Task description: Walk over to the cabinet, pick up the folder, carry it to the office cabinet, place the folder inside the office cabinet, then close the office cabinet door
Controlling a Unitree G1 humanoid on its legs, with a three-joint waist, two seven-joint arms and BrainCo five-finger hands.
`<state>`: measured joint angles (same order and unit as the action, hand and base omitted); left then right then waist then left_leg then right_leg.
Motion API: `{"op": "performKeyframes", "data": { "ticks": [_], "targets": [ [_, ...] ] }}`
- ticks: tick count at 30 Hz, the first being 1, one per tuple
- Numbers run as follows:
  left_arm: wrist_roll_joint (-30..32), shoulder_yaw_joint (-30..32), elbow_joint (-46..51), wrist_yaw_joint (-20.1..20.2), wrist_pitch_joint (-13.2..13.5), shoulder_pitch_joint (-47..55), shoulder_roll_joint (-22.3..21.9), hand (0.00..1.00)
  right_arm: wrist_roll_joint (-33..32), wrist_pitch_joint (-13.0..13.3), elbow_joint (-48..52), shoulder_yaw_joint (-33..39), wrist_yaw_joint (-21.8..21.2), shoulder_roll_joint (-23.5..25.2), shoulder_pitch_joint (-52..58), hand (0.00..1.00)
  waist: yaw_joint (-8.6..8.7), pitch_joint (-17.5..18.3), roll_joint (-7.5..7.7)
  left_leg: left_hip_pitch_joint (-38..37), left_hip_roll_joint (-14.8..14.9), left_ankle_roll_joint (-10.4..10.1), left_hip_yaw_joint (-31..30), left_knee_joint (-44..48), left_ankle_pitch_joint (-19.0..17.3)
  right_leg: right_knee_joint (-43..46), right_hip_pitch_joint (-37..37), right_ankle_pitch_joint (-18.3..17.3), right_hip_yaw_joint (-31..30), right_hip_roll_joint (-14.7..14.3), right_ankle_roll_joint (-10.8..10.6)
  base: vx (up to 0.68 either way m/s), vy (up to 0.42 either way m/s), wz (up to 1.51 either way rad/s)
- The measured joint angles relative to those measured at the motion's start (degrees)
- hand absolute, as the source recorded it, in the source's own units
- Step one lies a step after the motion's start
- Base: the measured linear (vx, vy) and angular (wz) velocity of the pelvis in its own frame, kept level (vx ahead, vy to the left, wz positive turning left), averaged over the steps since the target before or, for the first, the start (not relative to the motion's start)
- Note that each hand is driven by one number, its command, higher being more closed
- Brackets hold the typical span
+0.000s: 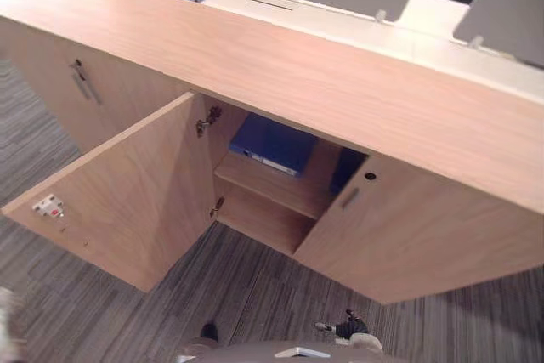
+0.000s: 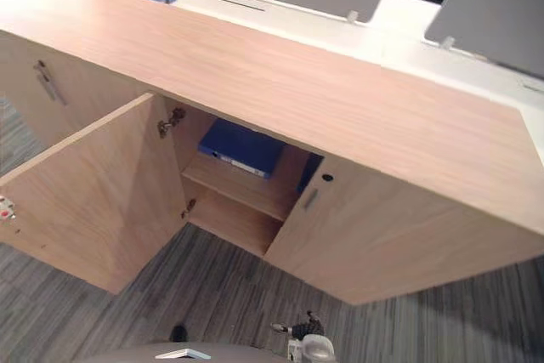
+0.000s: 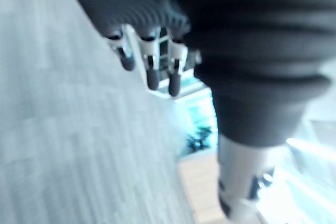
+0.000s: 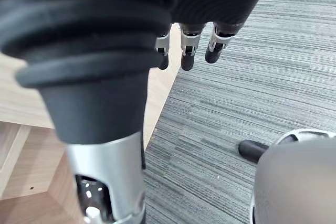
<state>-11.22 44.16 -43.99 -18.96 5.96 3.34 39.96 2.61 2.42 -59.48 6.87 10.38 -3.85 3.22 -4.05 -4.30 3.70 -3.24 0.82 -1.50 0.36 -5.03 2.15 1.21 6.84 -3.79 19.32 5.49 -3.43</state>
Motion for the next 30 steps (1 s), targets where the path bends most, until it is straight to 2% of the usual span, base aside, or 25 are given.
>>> {"op": "performKeyframes", "data": {
  "ticks": [1,2,5,12,16,18,19,21,25,28,30],
  "targets": [
    [-1.05,1.45,-0.49,1.23,-0.21,-0.47,2.49,0.0,-0.02,0.11,0.04,-0.04,-0.02,-0.5,-0.26,0.0,0.08,0.11,-0.29,0.21,-0.1,0.06,-0.02,0.0,-0.26,-0.1,-0.22,0.0,-0.29,0.08,-0.01,0.0,0.0,0.0],
    [-1.04,0.71,-0.55,1.58,1.75,-0.87,4.39,0.0,-0.03,0.23,0.03,-0.38,-0.03,-0.86,-0.08,0.0,-0.32,0.22,-0.59,0.14,-0.19,0.06,-0.14,0.0,-0.27,-0.11,-0.12,0.0,-0.33,0.17,0.0,0.0,0.0,0.0],
    [-1.05,0.64,-3.74,2.19,3.53,-3.77,7.42,0.0,-0.02,0.89,0.04,-1.26,-0.13,-1.33,0.1,0.0,-0.78,0.48,-1.08,0.02,-0.22,0.07,-0.2,-0.01,-0.27,-0.18,0.02,-0.08,-0.49,0.17,0.02,0.0,0.0,0.0],
    [-0.9,-1.29,-8.68,4.42,3.2,-4.59,8.21,0.0,-0.03,1.21,0.05,-1.19,-0.14,-1.62,1.18,0.0,-1.22,0.52,-1.37,0.2,-0.1,-0.12,-0.31,0.0,-0.55,-0.2,-0.2,-1.15,-0.87,0.02,0.5,0.0,-0.004,0.0],
    [-0.85,-6.12,-3.79,4.79,3.1,-4.03,7.57,0.0,-0.04,1.24,0.25,-1.18,-0.12,-1.57,1.15,0.0,-2.08,0.55,-1.31,0.46,-0.14,-0.28,-0.68,0.01,-0.75,-0.17,-0.27,-1.34,-0.82,-0.02,0.4,0.03,-0.009,0.08],
    [0.22,-9.34,8.16,4.89,3.32,-1.19,3.83,0.0,-0.04,1.21,0.59,-1.13,-0.14,-1.57,1.19,0.0,-2.16,0.58,-1.33,1.01,-0.42,-0.28,-1.87,0.02,-0.72,-0.18,-0.33,-1.53,-0.9,-0.01,0.62,0.03,-0.005,0.25],
    [0.35,-9.74,11.13,5.02,3.54,-0.24,2.27,0.0,-0.04,1.21,0.68,-1.08,-0.15,-1.57,1.14,0.0,-2.15,0.62,-1.39,1.02,-0.46,-0.28,-1.91,0.02,-0.72,-0.17,-0.47,-1.57,-1.08,0.0,0.7,0.04,0.004,0.13],
    [1.32,-11.41,20.82,5.37,4.1,3.53,-6.63,0.0,-0.02,1.17,2.4,-0.53,-0.31,-1.57,1.02,0.0,-2.26,0.94,-1.45,1.1,-0.61,-0.23,-1.92,0.06,-0.61,-0.16,-0.84,-1.57,-1.24,0.06,0.72,0.04,0.003,0.02],
    [1.77,-12.17,29.87,4.29,3.74,9.53,-18.02,0.0,0.03,0.93,2.5,1.18,-0.52,-1.38,1.36,0.0,-2.58,1.21,-1.46,1.07,-0.73,-0.17,-2.12,0.35,-0.55,-0.08,-0.64,-1.57,-1.25,0.14,0.77,0.0,0.001,0.09],
    [6.08,-19.13,36.69,5.0,3.72,16.53,-24.97,0.0,0.06,0.42,2.51,1.79,-1.36,-1.29,1.65,0.0,-3.67,1.19,-1.67,1.04,-0.94,0.07,-2.48,0.2,-0.13,0.12,-0.38,-1.56,-1.23,0.38,0.78,-0.04,0.002,0.13],
    [8.46,-24.63,36.9,6.53,3.61,18.37,-27.6,0.0,0.06,0.09,2.5,1.74,-1.66,-1.01,1.58,0.0,-3.5,1.14,-1.8,0.76,-1.01,-0.05,-2.99,0.02,0.27,0.16,0.17,-1.56,-1.2,0.43,0.78,-0.09,-0.003,0.13]
  ]
}}
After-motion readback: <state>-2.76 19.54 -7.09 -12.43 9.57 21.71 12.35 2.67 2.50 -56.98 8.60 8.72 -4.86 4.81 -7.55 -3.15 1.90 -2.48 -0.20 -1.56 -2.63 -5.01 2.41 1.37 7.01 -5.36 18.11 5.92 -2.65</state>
